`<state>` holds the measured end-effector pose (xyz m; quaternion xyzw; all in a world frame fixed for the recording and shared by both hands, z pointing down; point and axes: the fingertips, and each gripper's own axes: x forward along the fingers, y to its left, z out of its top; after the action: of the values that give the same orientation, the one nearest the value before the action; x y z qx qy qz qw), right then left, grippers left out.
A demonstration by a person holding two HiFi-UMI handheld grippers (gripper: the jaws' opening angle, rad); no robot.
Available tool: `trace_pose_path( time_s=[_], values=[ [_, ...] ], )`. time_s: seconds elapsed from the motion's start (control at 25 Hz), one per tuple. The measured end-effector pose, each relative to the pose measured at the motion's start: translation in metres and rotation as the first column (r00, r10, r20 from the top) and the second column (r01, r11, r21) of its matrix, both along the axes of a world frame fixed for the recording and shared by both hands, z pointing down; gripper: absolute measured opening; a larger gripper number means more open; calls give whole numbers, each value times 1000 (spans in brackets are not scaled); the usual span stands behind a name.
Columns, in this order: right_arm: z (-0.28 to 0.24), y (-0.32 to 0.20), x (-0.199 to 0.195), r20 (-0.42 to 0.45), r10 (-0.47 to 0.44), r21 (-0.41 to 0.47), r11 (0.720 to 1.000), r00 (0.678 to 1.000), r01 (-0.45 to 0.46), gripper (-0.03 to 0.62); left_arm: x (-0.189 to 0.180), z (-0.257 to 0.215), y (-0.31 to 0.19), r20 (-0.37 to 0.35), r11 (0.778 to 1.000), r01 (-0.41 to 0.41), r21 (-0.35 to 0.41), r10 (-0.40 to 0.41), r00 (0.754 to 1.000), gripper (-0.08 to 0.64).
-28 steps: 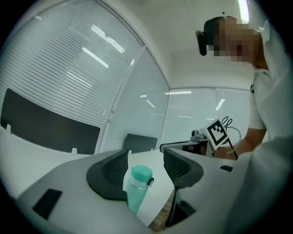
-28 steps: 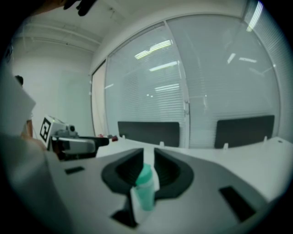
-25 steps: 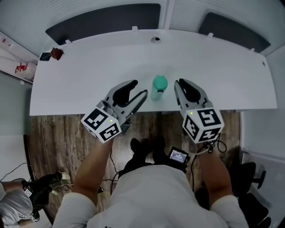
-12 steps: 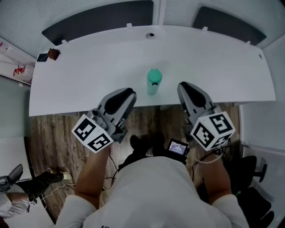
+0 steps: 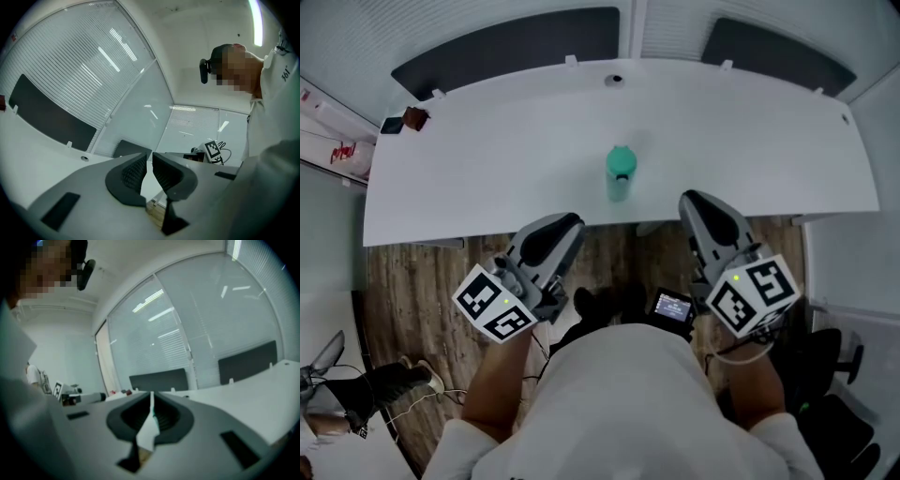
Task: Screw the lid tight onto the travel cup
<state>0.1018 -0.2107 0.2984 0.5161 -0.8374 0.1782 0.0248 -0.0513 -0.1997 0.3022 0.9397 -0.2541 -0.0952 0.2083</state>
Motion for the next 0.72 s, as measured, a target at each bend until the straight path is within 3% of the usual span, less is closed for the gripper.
trace_pose_path(
  time_s=[0.4, 0.72],
  values=[
    [12, 11, 9, -19, 5, -30, 1000, 1000, -6, 34, -2, 10, 16, 13, 999, -4, -46, 4, 1000, 60],
    [20, 21, 21, -71, -8, -34, 999, 997, 5, 31, 18, 20, 30, 26, 997, -25, -76, 27, 999, 58]
  ],
)
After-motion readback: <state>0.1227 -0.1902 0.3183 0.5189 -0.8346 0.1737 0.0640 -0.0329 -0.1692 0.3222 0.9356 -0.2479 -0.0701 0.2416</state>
